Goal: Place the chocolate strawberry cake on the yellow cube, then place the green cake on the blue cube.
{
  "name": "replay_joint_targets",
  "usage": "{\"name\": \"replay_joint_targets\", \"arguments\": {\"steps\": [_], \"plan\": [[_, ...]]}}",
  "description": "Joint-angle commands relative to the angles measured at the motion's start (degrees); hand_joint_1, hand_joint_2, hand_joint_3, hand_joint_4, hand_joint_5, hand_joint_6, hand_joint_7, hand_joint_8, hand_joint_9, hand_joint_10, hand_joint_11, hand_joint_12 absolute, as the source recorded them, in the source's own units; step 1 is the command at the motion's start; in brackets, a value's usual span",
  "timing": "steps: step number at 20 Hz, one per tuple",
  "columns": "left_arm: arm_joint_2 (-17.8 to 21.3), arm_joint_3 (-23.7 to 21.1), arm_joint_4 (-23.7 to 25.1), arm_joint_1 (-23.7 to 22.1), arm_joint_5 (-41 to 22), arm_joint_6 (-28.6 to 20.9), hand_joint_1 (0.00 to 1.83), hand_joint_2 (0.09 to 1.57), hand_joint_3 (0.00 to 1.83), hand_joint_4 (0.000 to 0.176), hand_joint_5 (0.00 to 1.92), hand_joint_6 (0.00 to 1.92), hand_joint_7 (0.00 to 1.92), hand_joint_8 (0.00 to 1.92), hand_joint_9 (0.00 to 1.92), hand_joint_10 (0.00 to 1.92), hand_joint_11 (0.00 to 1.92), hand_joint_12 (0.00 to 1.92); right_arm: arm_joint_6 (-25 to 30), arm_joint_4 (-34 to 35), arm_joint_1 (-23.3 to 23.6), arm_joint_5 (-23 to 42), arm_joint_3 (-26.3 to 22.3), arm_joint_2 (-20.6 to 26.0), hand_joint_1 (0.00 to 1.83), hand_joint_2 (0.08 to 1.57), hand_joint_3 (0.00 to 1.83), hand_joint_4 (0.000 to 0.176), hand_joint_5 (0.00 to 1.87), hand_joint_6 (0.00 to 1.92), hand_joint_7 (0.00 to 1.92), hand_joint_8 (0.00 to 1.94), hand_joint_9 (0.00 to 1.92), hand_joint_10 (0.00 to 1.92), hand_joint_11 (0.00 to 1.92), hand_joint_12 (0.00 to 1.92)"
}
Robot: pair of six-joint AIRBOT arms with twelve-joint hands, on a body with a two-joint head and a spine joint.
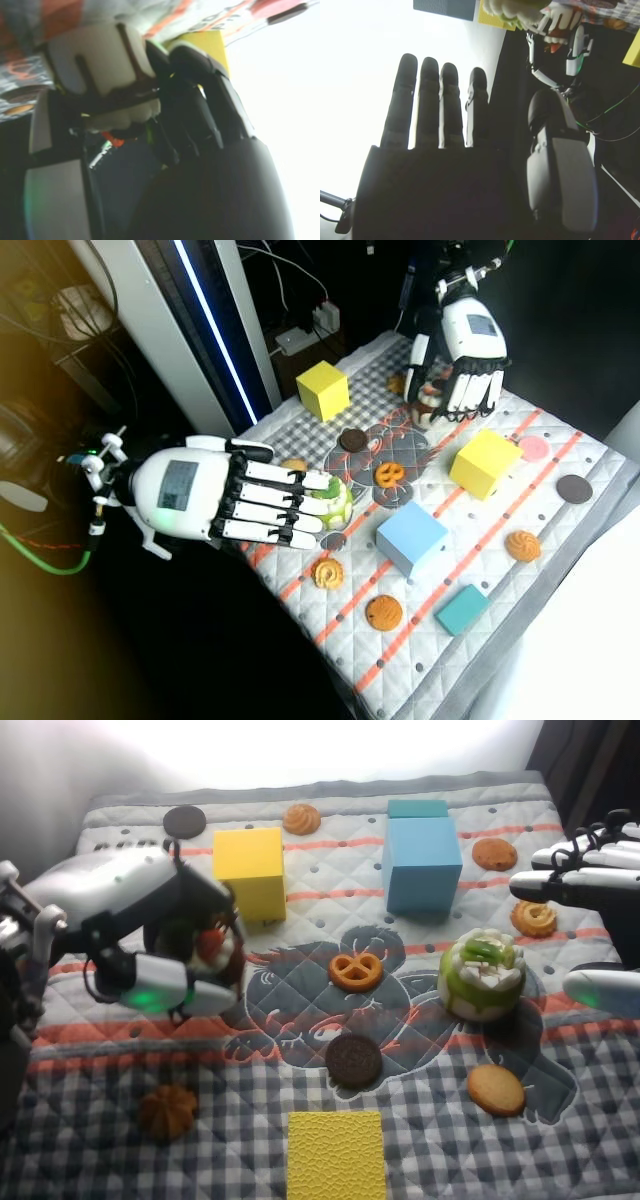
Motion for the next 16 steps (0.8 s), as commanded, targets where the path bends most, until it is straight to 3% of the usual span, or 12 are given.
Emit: {"name": "replay_joint_targets", "arguments": {"steps": [1, 2, 3, 6, 7, 9, 10, 11, 12, 13, 15, 16], "plan": [[0.4, -0.1, 1.1, -1.0, -7.8, -0.2, 1.28, 1.06, 0.0, 0.0, 1.1, 0.62, 1.11, 0.99, 1.05, 1.02, 0.89, 1.41, 0.4, 1.1, 0.4, 7.0, 0.1, -0.2, 0.3, 1.24, 0.0, 0.092, 0.41, 0.0, 0.35, 0.0, 0.33, 0.0, 0.05, 0.61], [0.3, -0.1, 1.5, -1.9, -8.6, -0.2, 1.28, 1.06, 0.0, 0.0, 1.12, 0.59, 1.11, 0.99, 1.05, 1.03, 0.87, 1.42, 0.4, 1.1, 0.4, 7.0, 0.1, -0.2, 0.26, 1.24, 0.0, 0.108, 0.39, 0.0, 0.36, 0.0, 0.34, 0.0, 0.03, 0.62], [0.2, 0.0, 1.7, -2.5, -9.0, -0.2, 1.29, 1.04, 0.0, 0.0, 1.16, 0.5, 1.15, 0.93, 1.08, 1.02, 0.93, 1.41, 0.4, 1.1, 0.4, 7.0, 0.2, -0.2, 0.25, 1.24, 0.0, 0.102, 0.4, 0.0, 0.37, 0.01, 0.35, 0.01, 0.05, 0.64], [-0.8, 2.2, 1.7, -6.3, -9.3, -0.2, 1.25, 1.07, 0.0, 0.0, 1.03, 0.83, 1.1, 0.9, 1.01, 0.8, 0.83, 1.28, 0.4, 1.1, 0.4, 7.0, 0.3, -0.3, 0.26, 1.24, 0.0, 0.116, 0.39, 0.0, 0.36, 0.0, 0.33, 0.0, 0.01, 0.7], [-1.5, 3.5, 1.3, -7.8, -8.8, -0.2, 1.24, 1.09, 0.0, 0.015, 0.99, 0.94, 1.07, 0.9, 0.99, 0.7, 0.76, 1.31, 0.4, 1.1, 0.4, 7.0, 0.4, -0.5, 0.3, 1.25, 0.0, 0.101, 0.4, 0.0, 0.36, 0.0, 0.33, 0.0, 0.01, 0.75], [-3.3, 6.8, 0.4, -10.8, -6.4, -0.2, 1.23, 1.1, 0.0, 0.016, 0.98, 0.97, 1.06, 0.9, 0.99, 0.67, 0.76, 1.33, 0.4, 1.1, 0.4, 6.9, 0.6, -0.7, 0.3, 1.25, 0.0, 0.087, 0.4, 0.0, 0.37, 0.0, 0.34, 0.01, 0.02, 0.77], [-4.3, 8.6, 0.0, -12.4, -4.4, -0.2, 1.35, 1.07, 0.0, 0.0, 1.01, 0.88, 1.1, 0.8, 1.0, 0.98, 0.78, 1.29, 0.4, 1.0, 0.4, 6.9, 0.8, -0.9, 0.32, 1.26, 0.0, 0.092, 0.39, 0.0, 0.37, 0.0, 0.33, 0.0, 0.01, 0.77], [-5.0, 9.8, -0.2, -13.4, -3.1, -0.3, 1.35, 1.07, 0.0, 0.0, 1.01, 0.88, 1.1, 0.8, 1.0, 0.98, 0.78, 1.29, 0.4, 0.9, 0.5, 6.9, 0.9, -1.0, 0.32, 1.26, 0.0, 0.092, 0.39, 0.0, 0.37, 0.0, 0.33, 0.0, 0.01, 0.77], [-5.9, 11.6, -0.8, -14.4, -1.4, -0.3, 1.27, 1.07, 0.0, 0.0, 1.02, 0.88, 1.1, 0.83, 1.02, 0.76, 0.85, 1.17, 0.4, 0.7, 0.8, 6.7, 1.0, -1.2, 0.28, 1.26, 0.0, 0.078, 0.39, 0.0, 0.38, 0.0, 0.36, 0.0, 0.01, 0.84], [-6.6, 12.7, -1.0, -15.0, -0.4, -0.3, 1.27, 1.07, 0.0, 0.0, 1.02, 0.88, 1.1, 0.83, 1.02, 0.76, 0.85, 1.17, 0.4, 0.4, 1.1, 6.5, 1.2, -1.3, 0.28, 1.26, 0.0, 0.078, 0.39, 0.0, 0.38, 0.0, 0.36, 0.0, 0.01, 0.84], [-8.1, 15.0, -2.2, -15.9, 1.0, -0.3, 1.24, 1.08, 0.0, 0.02, 1.03, 0.88, 1.08, 0.85, 1.06, 0.52, 0.8, 1.13, 0.4, -0.1, 1.7, 5.9, 1.5, -1.8, 0.29, 1.26, 0.0, 0.074, 0.4, 0.0, 0.4, 0.01, 0.38, 0.01, 0.02, 0.84], [-8.7, 16.0, -2.6, -16.5, 1.9, -0.3, 1.35, 1.06, 0.0, 0.0, 1.05, 0.84, 1.11, 0.75, 1.05, 0.9, 0.85, 1.12, 0.4, -0.2, 1.9, 5.8, 1.6, -1.9, 0.29, 1.25, 0.0, 0.096, 0.39, 0.0, 0.4, 0.0, 0.39, 0.0, 0.05, 0.8]]}}
